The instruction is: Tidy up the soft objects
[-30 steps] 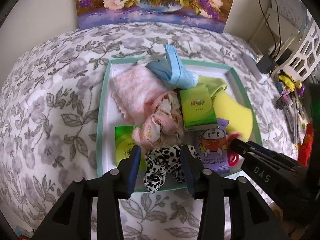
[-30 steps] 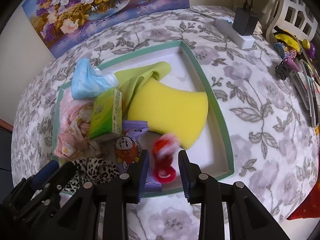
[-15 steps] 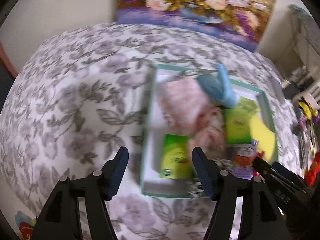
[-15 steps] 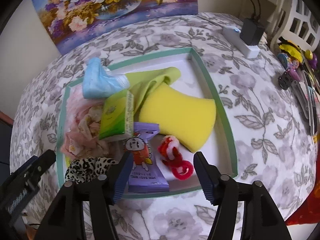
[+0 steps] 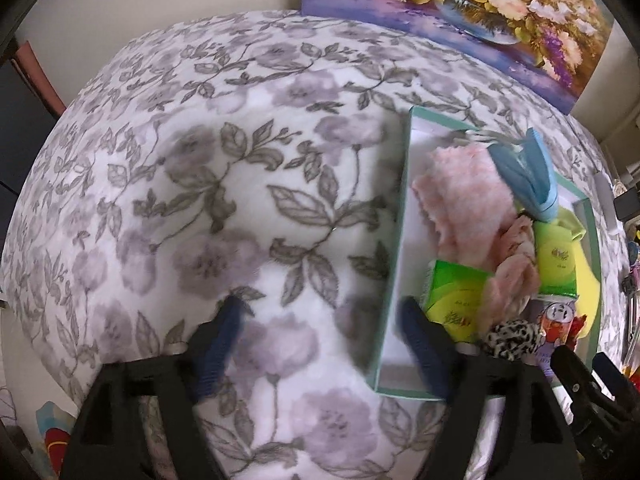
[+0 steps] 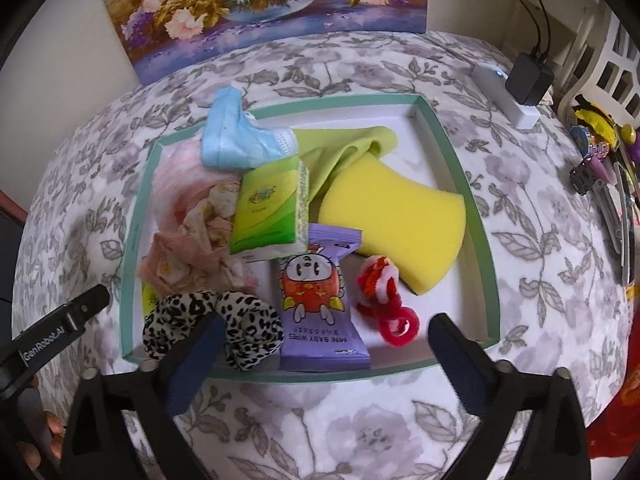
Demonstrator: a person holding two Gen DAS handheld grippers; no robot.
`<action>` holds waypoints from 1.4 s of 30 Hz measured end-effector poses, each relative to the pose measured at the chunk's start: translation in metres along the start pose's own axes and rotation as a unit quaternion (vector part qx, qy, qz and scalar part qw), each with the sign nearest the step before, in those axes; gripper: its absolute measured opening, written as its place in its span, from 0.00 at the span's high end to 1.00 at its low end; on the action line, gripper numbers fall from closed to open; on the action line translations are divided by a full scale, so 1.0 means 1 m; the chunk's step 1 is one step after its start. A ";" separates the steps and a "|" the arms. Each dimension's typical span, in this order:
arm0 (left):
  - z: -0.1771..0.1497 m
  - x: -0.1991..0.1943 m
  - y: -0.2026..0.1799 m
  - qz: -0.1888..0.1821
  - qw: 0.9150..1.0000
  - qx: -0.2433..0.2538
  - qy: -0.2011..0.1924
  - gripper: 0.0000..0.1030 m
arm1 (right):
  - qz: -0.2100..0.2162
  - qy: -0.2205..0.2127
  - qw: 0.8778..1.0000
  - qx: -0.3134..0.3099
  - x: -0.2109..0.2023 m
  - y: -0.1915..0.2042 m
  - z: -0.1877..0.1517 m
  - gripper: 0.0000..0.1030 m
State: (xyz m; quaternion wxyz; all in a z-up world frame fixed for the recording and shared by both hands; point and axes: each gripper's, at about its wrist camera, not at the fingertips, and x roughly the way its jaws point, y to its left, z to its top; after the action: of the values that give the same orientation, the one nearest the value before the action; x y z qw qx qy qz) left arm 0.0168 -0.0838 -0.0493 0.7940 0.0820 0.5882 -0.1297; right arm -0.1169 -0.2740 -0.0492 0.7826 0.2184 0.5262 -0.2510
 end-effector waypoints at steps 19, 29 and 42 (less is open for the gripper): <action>-0.025 -0.023 0.008 0.022 0.998 0.052 -0.016 0.01 | -0.009 0.005 1.000 -0.009 -0.011 0.018 -0.033 0.00; -0.032 -0.035 0.016 0.032 0.999 0.041 -0.015 0.01 | -0.021 -0.002 1.000 -0.014 -0.019 0.021 -0.040 0.00; -0.044 -0.049 0.022 0.028 0.999 0.041 -0.012 0.01 | -0.021 -0.026 0.999 -0.014 -0.039 0.025 -0.048 0.00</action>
State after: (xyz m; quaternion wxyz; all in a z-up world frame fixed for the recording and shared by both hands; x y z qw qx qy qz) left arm -0.0299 -0.0454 -0.0157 0.8002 0.1296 0.5704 -0.1324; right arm -0.1480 -0.2197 -0.0273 0.7934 0.1894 0.5138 -0.2658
